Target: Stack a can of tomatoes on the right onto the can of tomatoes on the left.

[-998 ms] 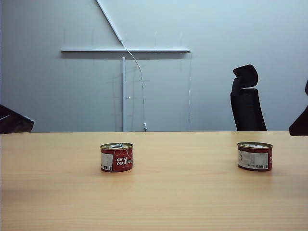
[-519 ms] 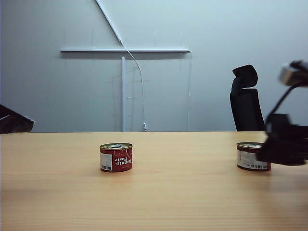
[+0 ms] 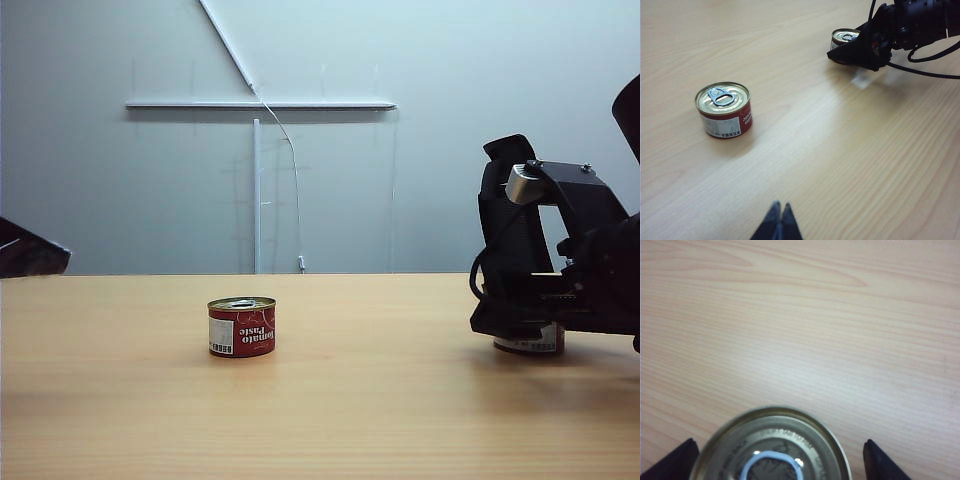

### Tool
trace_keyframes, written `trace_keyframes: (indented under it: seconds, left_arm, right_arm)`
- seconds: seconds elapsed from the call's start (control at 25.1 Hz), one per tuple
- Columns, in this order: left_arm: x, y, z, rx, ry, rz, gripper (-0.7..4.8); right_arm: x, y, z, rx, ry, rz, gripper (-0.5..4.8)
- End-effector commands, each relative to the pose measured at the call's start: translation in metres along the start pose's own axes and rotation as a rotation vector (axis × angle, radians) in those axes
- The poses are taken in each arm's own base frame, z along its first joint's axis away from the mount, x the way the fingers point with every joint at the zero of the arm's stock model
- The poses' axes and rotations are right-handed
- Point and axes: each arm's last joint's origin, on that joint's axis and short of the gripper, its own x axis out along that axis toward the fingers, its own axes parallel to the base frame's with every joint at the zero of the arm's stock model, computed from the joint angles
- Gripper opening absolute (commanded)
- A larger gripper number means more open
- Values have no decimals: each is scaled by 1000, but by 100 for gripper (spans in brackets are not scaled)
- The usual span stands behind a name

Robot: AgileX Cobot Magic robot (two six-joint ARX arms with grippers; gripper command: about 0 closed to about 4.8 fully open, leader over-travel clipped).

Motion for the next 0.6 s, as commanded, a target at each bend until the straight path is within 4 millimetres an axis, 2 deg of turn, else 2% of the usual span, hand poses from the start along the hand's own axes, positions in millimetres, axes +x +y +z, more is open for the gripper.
trace_keyframes:
  seconds: [0.04, 0.16, 0.2, 0.32, 0.36, 0.52, 0.6]
  left_arm:
    - [0, 0, 2, 1, -8, -3, -4]
    - [0, 0, 2, 1, -8, -4, -4]
    - [0, 0, 2, 1, -8, -3, -4]
    - [0, 0, 2, 1, -8, -4, -4]
    - [0, 0, 2, 1, -8, -3, -4]
    - [0, 0, 2, 1, -8, -3, -4]
    - [0, 0, 2, 1, -8, -4, -4]
  right_arm:
    - [0, 1, 4, 9, -31, 1, 479]
    - [0, 1, 4, 12, -32, 2, 479]
    - [0, 1, 4, 12, -31, 2, 434]
    - [0, 1, 4, 12, -31, 2, 177]
    - [0, 1, 4, 12, -32, 2, 150]
    - [0, 1, 5, 12, -39, 3, 147]
    - [-1, 4, 11, 13, -91, 87, 147]
